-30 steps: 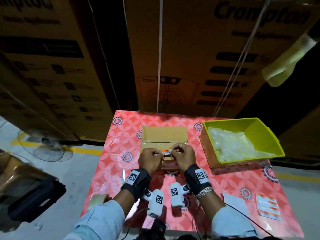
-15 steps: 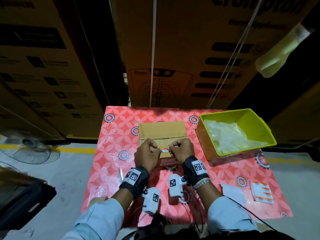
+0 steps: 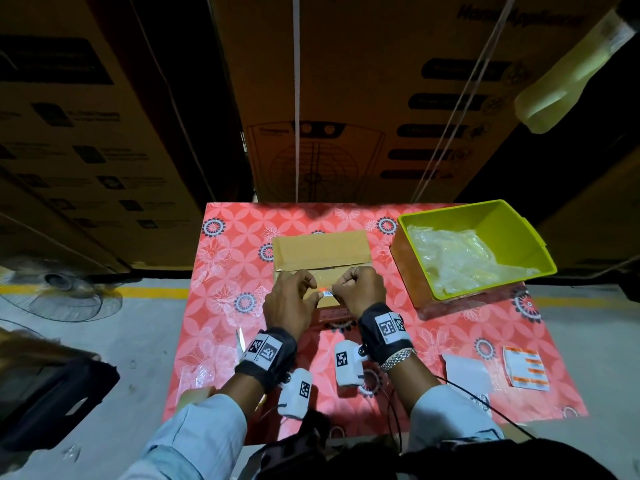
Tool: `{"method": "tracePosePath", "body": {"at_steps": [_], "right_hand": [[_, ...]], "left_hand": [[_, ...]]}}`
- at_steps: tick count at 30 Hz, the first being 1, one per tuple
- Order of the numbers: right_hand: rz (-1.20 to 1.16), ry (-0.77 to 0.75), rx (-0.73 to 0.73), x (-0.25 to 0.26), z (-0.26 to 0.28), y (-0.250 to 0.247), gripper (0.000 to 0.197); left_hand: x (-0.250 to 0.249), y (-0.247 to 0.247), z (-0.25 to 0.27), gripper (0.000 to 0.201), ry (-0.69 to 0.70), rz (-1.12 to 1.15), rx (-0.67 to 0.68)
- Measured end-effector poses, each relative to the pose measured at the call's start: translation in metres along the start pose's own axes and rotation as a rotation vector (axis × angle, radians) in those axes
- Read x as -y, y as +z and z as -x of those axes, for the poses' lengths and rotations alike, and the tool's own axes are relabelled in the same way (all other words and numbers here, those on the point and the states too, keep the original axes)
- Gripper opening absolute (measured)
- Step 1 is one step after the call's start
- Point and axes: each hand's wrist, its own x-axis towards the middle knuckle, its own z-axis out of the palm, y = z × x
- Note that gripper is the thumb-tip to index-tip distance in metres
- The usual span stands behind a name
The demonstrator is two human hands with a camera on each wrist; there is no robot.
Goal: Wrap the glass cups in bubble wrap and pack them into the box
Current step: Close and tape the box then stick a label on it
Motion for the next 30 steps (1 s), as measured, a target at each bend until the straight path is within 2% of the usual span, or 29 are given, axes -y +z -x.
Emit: {"method": "tracePosePath", "body": {"at_steps": [3,7,14,19,24,30], "right_hand": [[0.04,-0.019,-0.001,0.001,-0.001,0.0,0.026],[0.093,-0.019,-0.022,-0.006,-0.005,-0.005,0.039],[0.115,0.034,-0.046,-0.017,-0.009,-0.016,0.037],[0.213,0.008,-0.053,-0.014,-0.004,-0.008,0.052],[0.26,0.004,-0.073,-0.016,-0.01,-0.007,0.039],[0.321,-0.047,-0.062,-0.02,-0.004,-0.008,0.046]], "left_hand": [[0.003,0.001,0.001,0.01,0.072,-0.023,0.015],[0.003,0.001,0.002,0.013,0.083,-0.075,0.029],[-0.004,0.002,0.007,0.019,0.041,-0.042,-0.028],[-0.004,0.003,0.007,0.011,-0.024,-0.011,-0.076],[-0.006,0.009,0.01,0.009,-0.069,0.007,-0.097],[-0.005,0.014,0.015,0.011,-0.056,-0.025,-0.099]]}}
